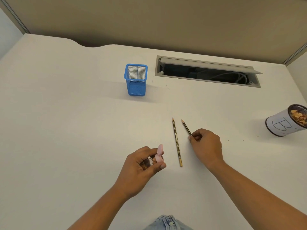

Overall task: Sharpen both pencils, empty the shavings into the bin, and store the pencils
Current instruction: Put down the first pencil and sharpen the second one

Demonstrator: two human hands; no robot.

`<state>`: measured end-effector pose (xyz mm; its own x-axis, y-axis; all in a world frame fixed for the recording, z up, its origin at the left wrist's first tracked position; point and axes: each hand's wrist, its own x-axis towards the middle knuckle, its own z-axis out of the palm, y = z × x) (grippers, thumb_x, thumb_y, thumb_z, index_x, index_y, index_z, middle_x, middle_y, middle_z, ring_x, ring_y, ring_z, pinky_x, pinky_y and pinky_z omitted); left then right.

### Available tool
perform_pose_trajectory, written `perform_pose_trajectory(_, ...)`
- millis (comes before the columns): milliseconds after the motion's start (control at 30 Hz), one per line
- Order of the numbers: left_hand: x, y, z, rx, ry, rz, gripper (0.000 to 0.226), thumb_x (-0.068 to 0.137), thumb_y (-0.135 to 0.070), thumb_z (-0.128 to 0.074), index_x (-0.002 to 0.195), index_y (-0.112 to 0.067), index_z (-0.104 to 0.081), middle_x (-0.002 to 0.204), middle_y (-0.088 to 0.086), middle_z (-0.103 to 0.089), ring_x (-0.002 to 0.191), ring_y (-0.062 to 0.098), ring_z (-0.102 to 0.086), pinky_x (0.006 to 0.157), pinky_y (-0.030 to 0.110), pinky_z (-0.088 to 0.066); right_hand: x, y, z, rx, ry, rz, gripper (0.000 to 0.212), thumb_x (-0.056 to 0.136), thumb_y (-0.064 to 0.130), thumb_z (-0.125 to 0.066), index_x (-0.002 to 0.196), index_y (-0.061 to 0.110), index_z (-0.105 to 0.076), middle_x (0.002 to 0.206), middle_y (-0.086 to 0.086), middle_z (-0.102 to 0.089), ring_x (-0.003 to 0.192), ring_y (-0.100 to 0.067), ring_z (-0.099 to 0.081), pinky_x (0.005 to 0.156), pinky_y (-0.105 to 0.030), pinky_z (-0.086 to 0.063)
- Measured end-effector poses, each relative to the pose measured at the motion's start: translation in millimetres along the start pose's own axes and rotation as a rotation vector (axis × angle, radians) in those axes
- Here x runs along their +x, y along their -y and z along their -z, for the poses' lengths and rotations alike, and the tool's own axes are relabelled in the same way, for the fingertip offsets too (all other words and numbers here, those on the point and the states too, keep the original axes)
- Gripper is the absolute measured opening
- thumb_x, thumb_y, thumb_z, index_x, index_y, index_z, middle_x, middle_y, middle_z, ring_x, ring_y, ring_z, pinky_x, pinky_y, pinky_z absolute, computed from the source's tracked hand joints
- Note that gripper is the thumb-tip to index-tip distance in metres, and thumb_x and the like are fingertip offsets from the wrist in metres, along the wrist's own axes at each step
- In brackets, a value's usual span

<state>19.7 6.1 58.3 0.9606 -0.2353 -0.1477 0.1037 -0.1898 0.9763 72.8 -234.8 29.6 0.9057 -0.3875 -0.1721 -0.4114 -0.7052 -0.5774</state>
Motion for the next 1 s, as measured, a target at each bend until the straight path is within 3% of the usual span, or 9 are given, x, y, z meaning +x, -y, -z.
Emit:
perform_pose_trajectory(667,-1,-5,0,-0.015,-0.008,0.018,0.022,0.074,-0.033,-0.074,0.096,-0.032,-0.074,0.085,-0.007,-0.068,0.059,0.004,-0.043,0.059,0.014,-0.04,-1,-3,-1,0.024,-0.038,-0.004,0.025,0.084,0.034,-0.073,0.1,0.015,-0.066,0.09,0.001,-0.066,0.084,-0.018,-0.061,0.074,-0.028,-0.046)
perform_pose_trajectory(767,-1,-4,0,-0.013,-0.012,0.02,0.022,0.073,-0.036,-0.073,0.095,-0.033,-0.074,0.085,-0.006,-0.068,0.061,0.003,-0.044,0.059,0.014,-0.04,-7,4,1,0.035,-0.073,0.055,0.021,0.086,0.032,-0.071,0.1,0.018,-0.064,0.09,0.002,-0.064,0.08,-0.016,-0.059,0.074,-0.027,-0.043)
perform_pose_trajectory(900,-1,-7,1,-0.011,-0.011,0.016,0.019,0.074,-0.037,-0.073,0.093,-0.037,-0.073,0.087,-0.005,-0.069,0.064,0.004,-0.046,0.061,0.016,-0.042,-21,20,-3,0.018,0.045,0.099,0.015,0.085,0.032,-0.07,0.093,0.024,-0.06,0.081,0.008,-0.063,0.072,-0.013,-0.061,0.067,-0.028,-0.048)
perform_pose_trajectory(1000,-2,-8,1,0.008,-0.026,0.015,0.02,0.075,-0.041,-0.076,0.095,-0.038,-0.072,0.089,-0.003,-0.069,0.066,0.013,-0.048,0.062,0.023,-0.044,-31,28,-10,-0.065,0.163,0.104,0.019,0.084,0.037,-0.071,0.094,0.025,-0.058,0.079,0.01,-0.062,0.073,-0.013,-0.062,0.069,-0.03,-0.052)
